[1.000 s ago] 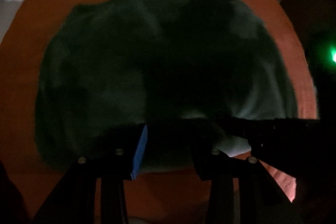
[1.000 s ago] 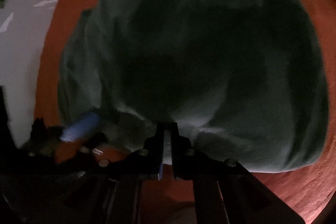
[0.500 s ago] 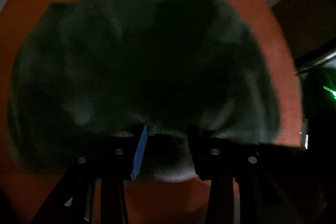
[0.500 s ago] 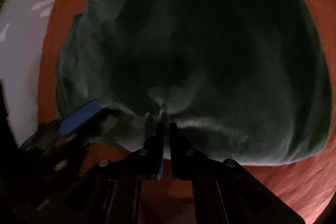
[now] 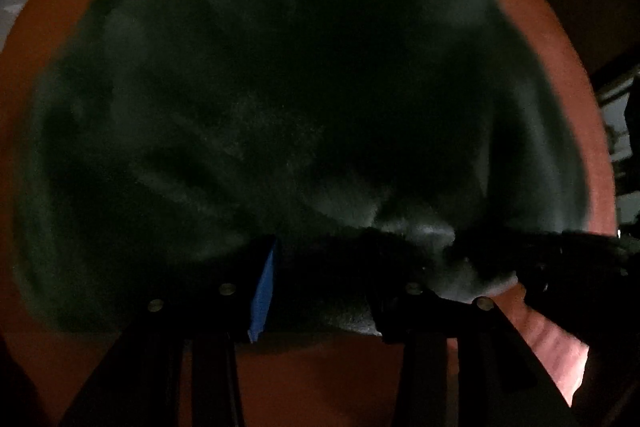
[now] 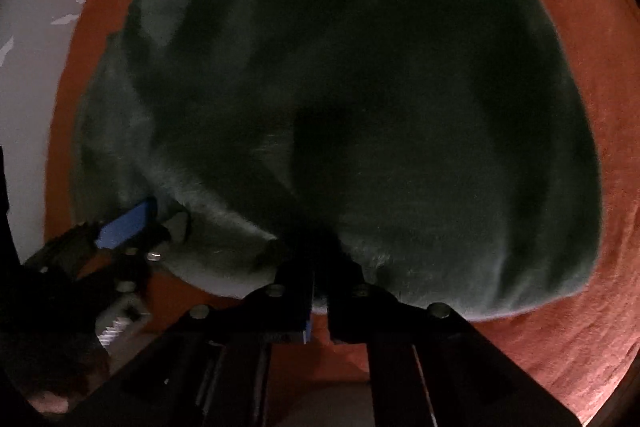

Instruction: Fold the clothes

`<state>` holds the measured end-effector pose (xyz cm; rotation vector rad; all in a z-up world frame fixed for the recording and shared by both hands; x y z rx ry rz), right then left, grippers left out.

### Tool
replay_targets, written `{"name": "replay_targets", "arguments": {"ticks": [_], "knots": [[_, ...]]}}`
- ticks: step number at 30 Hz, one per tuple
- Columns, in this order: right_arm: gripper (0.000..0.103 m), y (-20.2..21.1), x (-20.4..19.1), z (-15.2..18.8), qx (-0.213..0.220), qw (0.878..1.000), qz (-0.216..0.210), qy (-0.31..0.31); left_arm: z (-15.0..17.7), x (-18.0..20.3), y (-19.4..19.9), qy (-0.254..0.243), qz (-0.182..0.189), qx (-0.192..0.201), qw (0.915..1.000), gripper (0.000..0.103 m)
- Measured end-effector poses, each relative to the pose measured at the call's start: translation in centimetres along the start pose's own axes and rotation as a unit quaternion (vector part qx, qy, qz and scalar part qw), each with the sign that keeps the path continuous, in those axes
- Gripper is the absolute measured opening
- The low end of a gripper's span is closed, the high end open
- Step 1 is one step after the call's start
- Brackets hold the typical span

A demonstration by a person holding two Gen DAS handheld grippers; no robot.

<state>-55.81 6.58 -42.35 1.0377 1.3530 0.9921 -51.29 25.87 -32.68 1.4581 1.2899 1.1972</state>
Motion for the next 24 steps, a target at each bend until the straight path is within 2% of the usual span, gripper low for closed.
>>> {"name": "replay_targets", "arguments": {"ticks": [3, 5, 7, 9, 12, 20, 24], "knots": [[0.003, -2.0, -0.5, -0.2, -0.006, 1.0, 0.015, 0.005, -0.8, 0.1, 1.2, 0.013, 0.002, -0.004, 0.9999, 0.045], [0.003, -0.3, -1.7, -0.3, 0.003, 1.0, 0.021, 0.018, -1.4, 0.3, 3.0, 0.015, 0.004, 0.009, 0.9998, 0.045], [0.004, 1.3, -3.1, -0.4, 0.026, 0.999, 0.006, 0.021, -1.7, 0.6, 4.4, 0.01, 0.001, 0.026, 0.9996, 0.045], [0.004, 0.8, -4.2, -0.1, 0.028, 0.999, -0.005, 0.018, -1.2, 0.5, 1.8, 0.005, -0.017, 0.001, 0.9998, 0.044], [0.003, -3.0, -4.3, 0.4, 0.003, 0.999, 0.02, 0.025, -1.0, -0.5, -1.2, 0.027, -0.006, -0.006, 0.9996, 0.047], [0.002, -4.4, -5.3, 0.3, 0.013, 1.0, 0.015, 0.021, -2.0, -0.5, -1.3, 0.017, -0.008, 0.0, 0.9998, 0.047], [0.003, -2.7, -6.2, 0.4, 0.019, 1.0, 0.016, 0.018, -2.5, -1.0, 1.5, -0.004, -0.012, 0.025, 0.9996, 0.047]]}}
Point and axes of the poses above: each gripper's, at about its wrist camera, not at the fingertips, and y roughly against the way its jaws point, x to its right, z to its underside, the point moved 9 cm from there along -y, roughly the way its jaws point, and after that the axes turned 1 degree about -z, right-handed, at the moved point
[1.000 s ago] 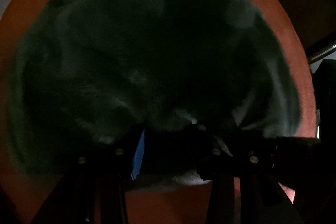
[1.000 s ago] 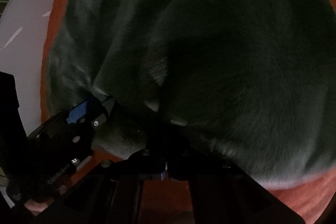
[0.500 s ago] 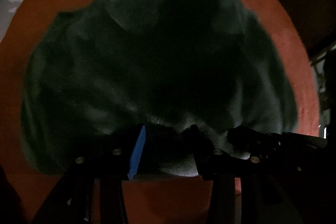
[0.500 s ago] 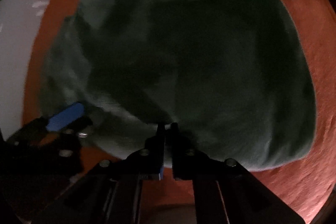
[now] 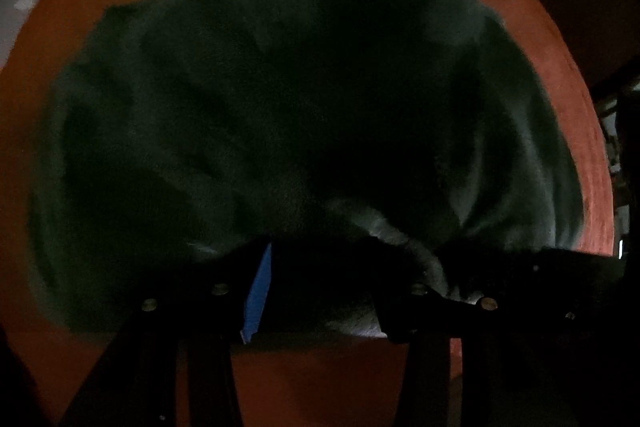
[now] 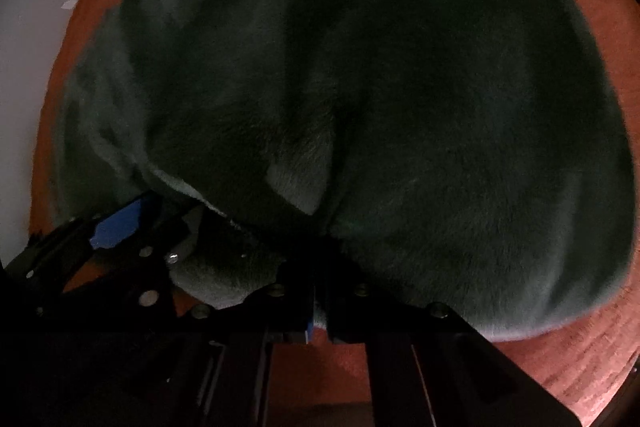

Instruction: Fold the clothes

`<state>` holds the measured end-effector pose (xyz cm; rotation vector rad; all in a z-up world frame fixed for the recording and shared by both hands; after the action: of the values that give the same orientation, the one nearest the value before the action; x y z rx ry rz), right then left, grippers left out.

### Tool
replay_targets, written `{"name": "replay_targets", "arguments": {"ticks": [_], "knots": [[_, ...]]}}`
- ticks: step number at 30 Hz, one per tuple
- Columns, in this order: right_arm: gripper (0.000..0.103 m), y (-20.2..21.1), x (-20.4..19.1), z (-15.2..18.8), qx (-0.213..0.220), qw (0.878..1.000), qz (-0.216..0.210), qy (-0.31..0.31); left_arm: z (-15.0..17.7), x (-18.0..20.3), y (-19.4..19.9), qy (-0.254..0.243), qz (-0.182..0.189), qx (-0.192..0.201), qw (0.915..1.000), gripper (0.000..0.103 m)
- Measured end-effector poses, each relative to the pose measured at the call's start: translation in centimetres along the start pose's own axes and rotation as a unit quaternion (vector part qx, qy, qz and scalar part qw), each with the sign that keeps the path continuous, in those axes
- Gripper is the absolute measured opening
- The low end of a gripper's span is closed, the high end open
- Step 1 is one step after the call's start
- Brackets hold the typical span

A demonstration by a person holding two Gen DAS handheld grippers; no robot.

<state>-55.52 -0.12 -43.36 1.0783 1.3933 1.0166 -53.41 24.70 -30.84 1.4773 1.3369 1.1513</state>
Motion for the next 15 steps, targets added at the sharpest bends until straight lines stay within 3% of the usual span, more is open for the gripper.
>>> {"name": "replay_targets", "arguments": {"ticks": [6, 11, 15], "knots": [[0.003, 0.5, 0.7, 0.3, 0.003, 1.0, 0.022, -0.012, 0.4, -2.2, -2.5, -0.007, -0.014, -0.01, 0.9998, 0.049], [0.0, -1.3, 1.2, 0.4, 0.0, 1.0, -0.008, -0.024, -0.7, -2.9, -1.9, -0.007, -0.027, 0.01, 0.9995, 0.049], [0.0, -0.2, 2.9, 0.3, 0.01, 0.998, -0.031, -0.045, -0.3, -7.2, -1.0, -0.003, -0.053, 0.011, 0.9985, 0.048]]}}
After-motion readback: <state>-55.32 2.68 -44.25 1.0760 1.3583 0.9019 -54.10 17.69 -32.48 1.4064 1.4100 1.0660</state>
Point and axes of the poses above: each gripper's, at about its wrist camera, not at the fingertips, and y roughly against the way its jaws point, x to its right, z to its underside, the point moved 9 cm from there along -y, roughly the way its jaws point, and after that the axes turned 1 degree about -z, right-handed, at the moved point
